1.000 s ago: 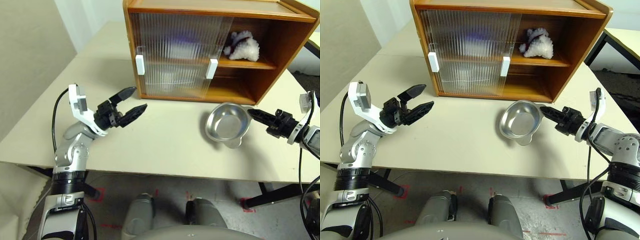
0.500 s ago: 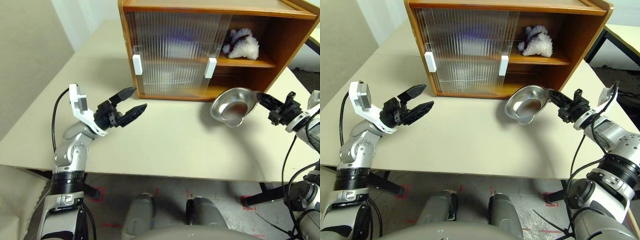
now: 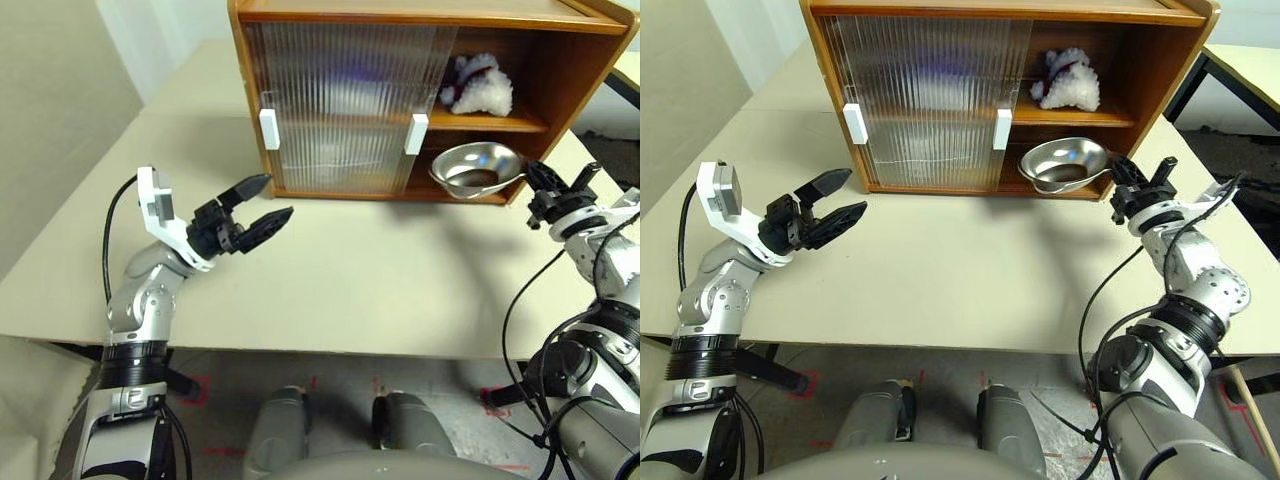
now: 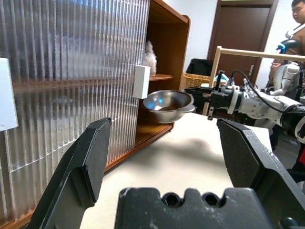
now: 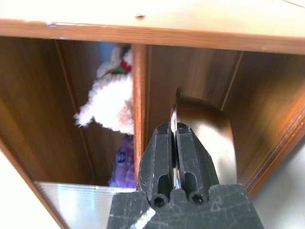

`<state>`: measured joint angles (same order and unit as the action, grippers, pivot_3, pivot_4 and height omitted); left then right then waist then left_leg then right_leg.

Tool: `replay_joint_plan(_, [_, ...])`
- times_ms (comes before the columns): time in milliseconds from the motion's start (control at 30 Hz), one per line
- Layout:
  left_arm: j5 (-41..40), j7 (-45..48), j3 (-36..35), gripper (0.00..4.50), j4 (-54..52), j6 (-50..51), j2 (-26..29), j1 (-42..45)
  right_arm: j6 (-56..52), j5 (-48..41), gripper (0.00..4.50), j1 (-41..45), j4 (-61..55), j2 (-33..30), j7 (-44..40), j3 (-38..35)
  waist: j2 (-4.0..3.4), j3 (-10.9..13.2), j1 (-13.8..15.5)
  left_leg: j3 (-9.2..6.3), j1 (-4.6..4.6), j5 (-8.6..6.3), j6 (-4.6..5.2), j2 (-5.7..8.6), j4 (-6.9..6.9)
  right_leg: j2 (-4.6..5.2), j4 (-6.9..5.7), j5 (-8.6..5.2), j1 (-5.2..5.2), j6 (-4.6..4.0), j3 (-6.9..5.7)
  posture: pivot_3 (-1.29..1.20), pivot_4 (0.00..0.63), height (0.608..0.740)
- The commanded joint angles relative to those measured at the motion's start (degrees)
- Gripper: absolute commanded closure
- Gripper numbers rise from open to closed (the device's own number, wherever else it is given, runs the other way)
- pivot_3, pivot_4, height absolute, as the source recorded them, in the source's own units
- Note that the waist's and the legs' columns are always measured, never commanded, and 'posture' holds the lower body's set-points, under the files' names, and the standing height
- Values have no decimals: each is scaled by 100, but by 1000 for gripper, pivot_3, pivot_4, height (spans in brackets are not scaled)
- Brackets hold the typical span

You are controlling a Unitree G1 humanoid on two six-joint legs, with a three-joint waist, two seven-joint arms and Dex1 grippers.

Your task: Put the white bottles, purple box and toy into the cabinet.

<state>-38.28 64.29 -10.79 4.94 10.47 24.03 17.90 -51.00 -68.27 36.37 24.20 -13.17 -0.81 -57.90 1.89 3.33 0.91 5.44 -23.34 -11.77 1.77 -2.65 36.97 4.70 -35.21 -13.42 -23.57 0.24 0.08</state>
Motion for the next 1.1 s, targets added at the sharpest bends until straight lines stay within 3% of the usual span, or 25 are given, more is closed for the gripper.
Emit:
replay_joint_plan(33, [-45,6,-33,0,-157,67,85,9,585,101,4499,159,153,163,26,260,-13,8,-24,1,1,0,0,-1,0,-1,0,1,0,0,2,138,10,740])
replay_joint_plan(533, [-79,-83,-61,0,-367,197,100,-110,2798,656,4499,941,1458,584,-429,862,-43,27,-4,0,2,0,1,0,-1,-6,-7,1,-2,2,3,152,13,740])
replay_joint_plan(1100, [-169,-224,-119,0,-492,263,51,-152,4708,1194,4499,1947,3683,342,-794,791,-62,41,-5,-1,3,1,2,-1,-6,-8,-11,1,-4,2,5,168,25,740])
